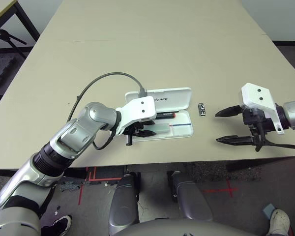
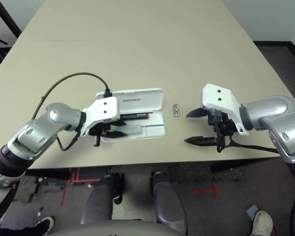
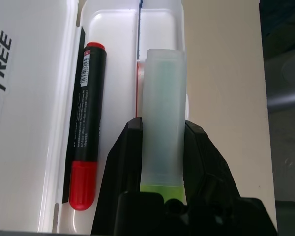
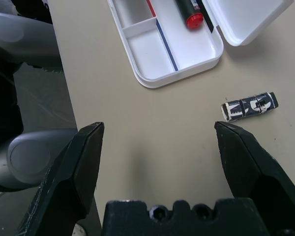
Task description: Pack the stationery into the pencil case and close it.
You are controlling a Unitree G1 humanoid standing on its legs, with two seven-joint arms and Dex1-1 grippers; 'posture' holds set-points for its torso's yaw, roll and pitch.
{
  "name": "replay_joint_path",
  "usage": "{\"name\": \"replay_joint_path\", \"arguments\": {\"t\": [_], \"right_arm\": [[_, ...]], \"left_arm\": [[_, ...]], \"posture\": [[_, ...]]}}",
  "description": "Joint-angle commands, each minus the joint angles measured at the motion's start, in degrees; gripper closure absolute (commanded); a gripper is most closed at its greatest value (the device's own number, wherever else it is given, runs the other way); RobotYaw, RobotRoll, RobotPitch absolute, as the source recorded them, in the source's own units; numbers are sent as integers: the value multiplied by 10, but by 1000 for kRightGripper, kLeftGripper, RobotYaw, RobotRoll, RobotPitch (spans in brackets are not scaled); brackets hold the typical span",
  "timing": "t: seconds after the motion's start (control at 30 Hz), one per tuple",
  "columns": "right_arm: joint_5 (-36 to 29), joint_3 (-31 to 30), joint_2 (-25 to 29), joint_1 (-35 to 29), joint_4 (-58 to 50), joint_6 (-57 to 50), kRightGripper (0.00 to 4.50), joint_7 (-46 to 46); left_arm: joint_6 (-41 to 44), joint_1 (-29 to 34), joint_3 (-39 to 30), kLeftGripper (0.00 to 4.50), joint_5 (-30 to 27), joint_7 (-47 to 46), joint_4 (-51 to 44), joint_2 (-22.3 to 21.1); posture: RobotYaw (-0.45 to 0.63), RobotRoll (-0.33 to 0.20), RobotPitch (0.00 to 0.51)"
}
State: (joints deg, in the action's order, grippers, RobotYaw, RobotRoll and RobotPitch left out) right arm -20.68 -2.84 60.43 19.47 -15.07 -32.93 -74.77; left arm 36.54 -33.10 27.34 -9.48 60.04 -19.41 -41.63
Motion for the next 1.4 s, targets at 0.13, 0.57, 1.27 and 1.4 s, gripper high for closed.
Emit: {"name": "replay_joint_path", "arguments": {"t": [0.13,0.57,1.27,1.4], "right_arm": [[0,-2,4,-1,-4,1,0,3],[-2,1,2,6,9,4,0,1],[-34,99,-158,130,1,-285,0,363],[-24,115,-229,174,3,-416,0,465]], "left_arm": [[9,-6,0,3404,3,12,-8,5],[29,0,-45,28,-37,22,-44,-1],[10,48,-197,28,-145,54,-75,-78],[12,48,-194,28,-141,48,-78,-79]], "posture": [[-171,0,201],[-159,0,199],[-157,0,202],[-145,0,202]]}}
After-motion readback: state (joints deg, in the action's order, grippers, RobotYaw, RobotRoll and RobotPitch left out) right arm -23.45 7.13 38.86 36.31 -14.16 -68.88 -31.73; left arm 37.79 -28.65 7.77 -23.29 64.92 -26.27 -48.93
